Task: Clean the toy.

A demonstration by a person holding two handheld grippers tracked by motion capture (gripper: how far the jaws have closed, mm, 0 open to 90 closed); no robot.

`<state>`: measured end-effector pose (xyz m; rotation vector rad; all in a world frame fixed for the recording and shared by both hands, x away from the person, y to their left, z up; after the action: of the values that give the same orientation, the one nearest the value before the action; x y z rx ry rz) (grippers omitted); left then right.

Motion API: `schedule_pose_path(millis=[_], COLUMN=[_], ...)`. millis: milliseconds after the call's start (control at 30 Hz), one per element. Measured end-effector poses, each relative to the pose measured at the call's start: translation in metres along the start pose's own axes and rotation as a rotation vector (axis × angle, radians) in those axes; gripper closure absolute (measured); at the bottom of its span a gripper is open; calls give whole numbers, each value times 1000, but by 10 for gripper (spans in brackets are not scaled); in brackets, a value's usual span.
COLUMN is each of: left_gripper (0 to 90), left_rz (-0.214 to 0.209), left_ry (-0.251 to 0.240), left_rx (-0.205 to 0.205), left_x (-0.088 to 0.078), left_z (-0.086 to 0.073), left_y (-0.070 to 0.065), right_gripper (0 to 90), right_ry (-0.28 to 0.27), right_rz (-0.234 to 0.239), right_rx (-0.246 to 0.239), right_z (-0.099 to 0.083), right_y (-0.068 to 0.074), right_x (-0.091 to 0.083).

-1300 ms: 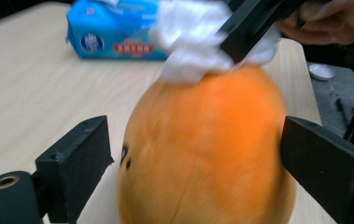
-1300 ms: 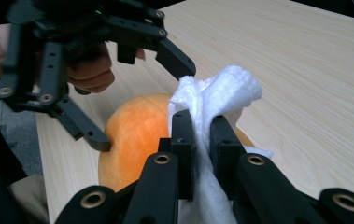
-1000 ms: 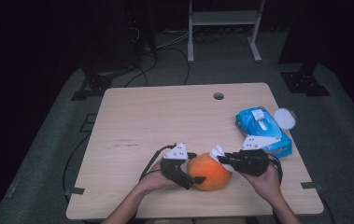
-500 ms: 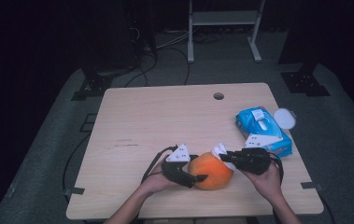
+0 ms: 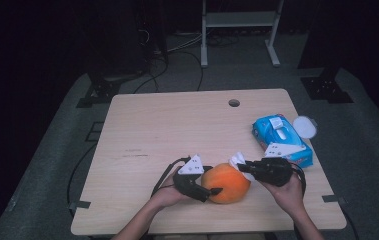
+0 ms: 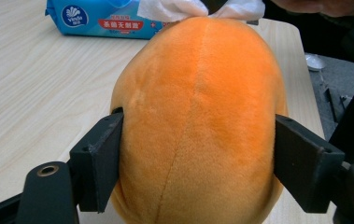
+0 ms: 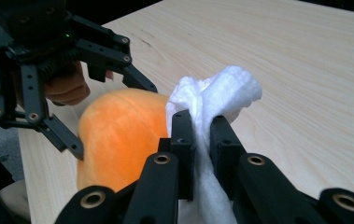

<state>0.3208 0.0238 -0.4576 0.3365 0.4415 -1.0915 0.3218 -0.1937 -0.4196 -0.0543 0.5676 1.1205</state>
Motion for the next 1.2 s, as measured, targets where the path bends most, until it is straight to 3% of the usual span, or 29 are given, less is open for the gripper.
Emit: schedule_pose_path(millis=[233, 333, 433, 600, 700, 867, 900, 967, 1033, 1067, 1167, 1200], left_gripper=[239, 255, 262, 257, 167, 60, 49, 50, 146, 146, 297, 307], left_rz=[34, 43, 38, 11, -40, -55, -84, -93, -92, -81, -37, -37], left_ry=[1, 2, -14, -21, -37, -32, -9, -2, -3, -4, -56, -56], left_rx=[39, 42, 34, 11, -10, -60, -96, -100, -85, -74, -65, -65], left_x=[2, 2, 2, 0, -1, 2, 7, 10, 11, 9, -1, -1], left_z=[5, 4, 5, 1, 2, 0, -4, -5, -5, -4, 5, 5], left_y=[-9, -8, -7, -3, -1, 6, 7, 6, 3, 2, 3, 3], right_gripper=[816, 816, 816, 816, 816, 816, 816, 816, 815, 815, 816, 816], right_ry=[4, 30, 19, 14, 11, 14, 15, 14, 16, 16, -12, -12], right_rz=[65, 56, 47, -8, -3, 6, 8, 9, 10, 7, -26, -26], right_rx=[-65, -96, -76, -22, 33, 24, 20, 21, 23, 18, -4, -4], right_z=[14, 16, 15, 7, -3, -5, -4, -4, -5, -4, 2, 2], right_y=[28, 35, 27, 8, -5, -4, -4, -3, -3, -3, 2, 2], right_x=[16, 24, 19, 4, -4, -4, -3, -3, -2, -2, -7, -7])
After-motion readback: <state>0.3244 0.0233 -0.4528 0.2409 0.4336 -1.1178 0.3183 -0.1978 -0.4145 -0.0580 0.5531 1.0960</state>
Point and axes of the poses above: each handheld gripper's, and its own axes: x roughly forward along the jaws, z roughly out of its top, y roughly to its left, the point moved 4 cm from there along x, roughly forward along the jaws, and after that the axes turned 10 degrees about z, right-handed, at the moved point
